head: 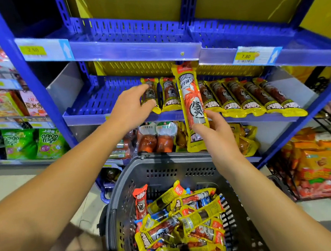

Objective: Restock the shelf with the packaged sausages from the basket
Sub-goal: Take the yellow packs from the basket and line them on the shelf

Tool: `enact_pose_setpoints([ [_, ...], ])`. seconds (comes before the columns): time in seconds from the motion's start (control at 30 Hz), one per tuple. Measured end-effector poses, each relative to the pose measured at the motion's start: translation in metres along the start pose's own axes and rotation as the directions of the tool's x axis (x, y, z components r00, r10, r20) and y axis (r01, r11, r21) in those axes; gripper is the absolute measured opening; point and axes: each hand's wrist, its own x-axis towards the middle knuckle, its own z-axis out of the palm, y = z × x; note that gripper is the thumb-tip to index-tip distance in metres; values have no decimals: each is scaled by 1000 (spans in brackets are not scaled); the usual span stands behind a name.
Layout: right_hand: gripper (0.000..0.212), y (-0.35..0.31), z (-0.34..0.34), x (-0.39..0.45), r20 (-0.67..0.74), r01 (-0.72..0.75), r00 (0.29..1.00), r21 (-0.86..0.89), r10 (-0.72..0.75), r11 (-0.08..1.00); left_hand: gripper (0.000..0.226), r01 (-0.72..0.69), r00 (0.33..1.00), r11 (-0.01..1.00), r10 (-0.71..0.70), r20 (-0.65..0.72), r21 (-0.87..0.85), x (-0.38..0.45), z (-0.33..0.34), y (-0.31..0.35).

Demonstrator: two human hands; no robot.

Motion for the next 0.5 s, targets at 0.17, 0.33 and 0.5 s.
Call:
enact_pose_setpoints([
  [0.17,48,9,12,-27,104,31,994,47,-36,998,53,5,999,901,-19,-28,-433,-64,4,23],
  [0.33,48,15,33,-48,257,152,957,-33,-138,988,76,160,986,648,-64,156,-745,-95,17,15],
  [0.5,51,5,45,-35,325,335,917,-317,-230,887,77,170,983,750,-179,51,-639,-88,-2,-6],
])
